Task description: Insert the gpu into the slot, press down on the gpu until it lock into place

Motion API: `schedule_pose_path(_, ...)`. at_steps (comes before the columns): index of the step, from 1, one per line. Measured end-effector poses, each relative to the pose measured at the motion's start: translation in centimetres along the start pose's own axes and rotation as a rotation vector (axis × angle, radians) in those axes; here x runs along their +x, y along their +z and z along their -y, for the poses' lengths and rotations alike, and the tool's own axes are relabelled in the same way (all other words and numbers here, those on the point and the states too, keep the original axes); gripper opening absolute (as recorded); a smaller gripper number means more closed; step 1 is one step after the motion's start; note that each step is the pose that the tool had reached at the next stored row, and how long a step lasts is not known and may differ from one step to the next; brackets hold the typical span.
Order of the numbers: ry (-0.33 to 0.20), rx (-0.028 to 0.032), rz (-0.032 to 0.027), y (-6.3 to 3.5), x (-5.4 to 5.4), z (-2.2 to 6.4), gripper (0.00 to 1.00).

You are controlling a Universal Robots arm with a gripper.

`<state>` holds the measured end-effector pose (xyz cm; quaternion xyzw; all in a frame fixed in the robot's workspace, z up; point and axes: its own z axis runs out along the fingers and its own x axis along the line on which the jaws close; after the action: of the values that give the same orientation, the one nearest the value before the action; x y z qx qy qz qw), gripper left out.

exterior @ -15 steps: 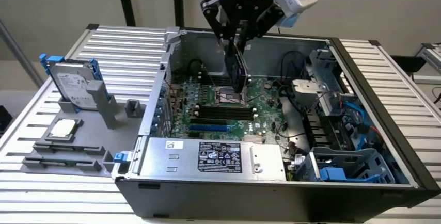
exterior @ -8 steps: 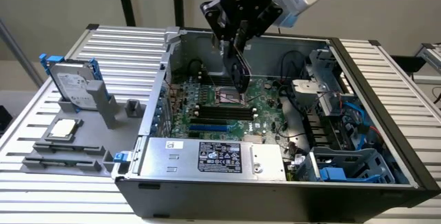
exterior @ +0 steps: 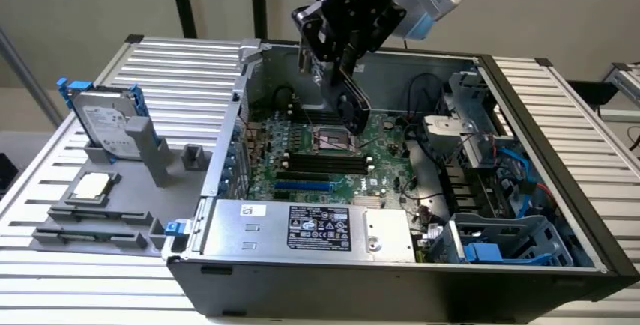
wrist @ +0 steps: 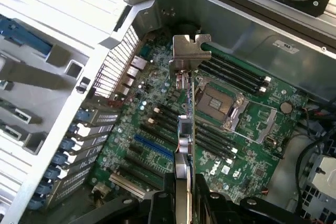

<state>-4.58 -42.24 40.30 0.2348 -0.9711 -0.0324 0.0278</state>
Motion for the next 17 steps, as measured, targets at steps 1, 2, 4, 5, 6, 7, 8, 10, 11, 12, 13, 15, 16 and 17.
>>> schedule_pose_path(1, -0.017, 0.0008, -0.0012, 0.02, 0.0, 0.0, 0.26)
schedule_pose_path(2, -0.036, 0.0016, -0.0024, 0.04, 0.0, 0.0, 0.26)
schedule_pose_path(4, -0.072, 0.0033, -0.0048, 0.08, 0.0, 0.01, 0.26)
schedule_pose_path(5, -0.091, 0.0041, -0.0059, 0.1, 0.0, 0.01, 0.26)
schedule_pose_path(6, -0.109, 0.0049, -0.007, 0.12, -0.01, 0.01, 0.26)
schedule_pose_path(7, -0.127, 0.0058, -0.0079, 0.15, -0.01, 0.01, 0.26)
schedule_pose_path(8, -0.145, 0.0067, -0.0089, 0.17, -0.01, 0.02, 0.26)
schedule_pose_path(10, -0.182, 0.0087, -0.011, 0.23, -0.01, 0.02, 0.26)
schedule_pose_path(11, -0.198, 0.0095, -0.0118, 0.25, -0.01, 0.02, 0.26)
schedule_pose_path(12, -0.216, 0.0104, -0.0127, 0.28, -0.01, 0.02, 0.26)
schedule_pose_path(13, -0.235, 0.0114, -0.0137, 0.31, -0.01, 0.02, 0.26)
schedule_pose_path(15, -0.272, 0.0133, -0.0156, 0.36, -0.02, 0.03, 0.26)
schedule_pose_path(16, -0.29, 0.0143, -0.0166, 0.39, -0.02, 0.03, 0.26)
schedule_pose_path(17, -0.308, 0.0152, -0.0176, 0.42, -0.02, 0.03, 0.26)
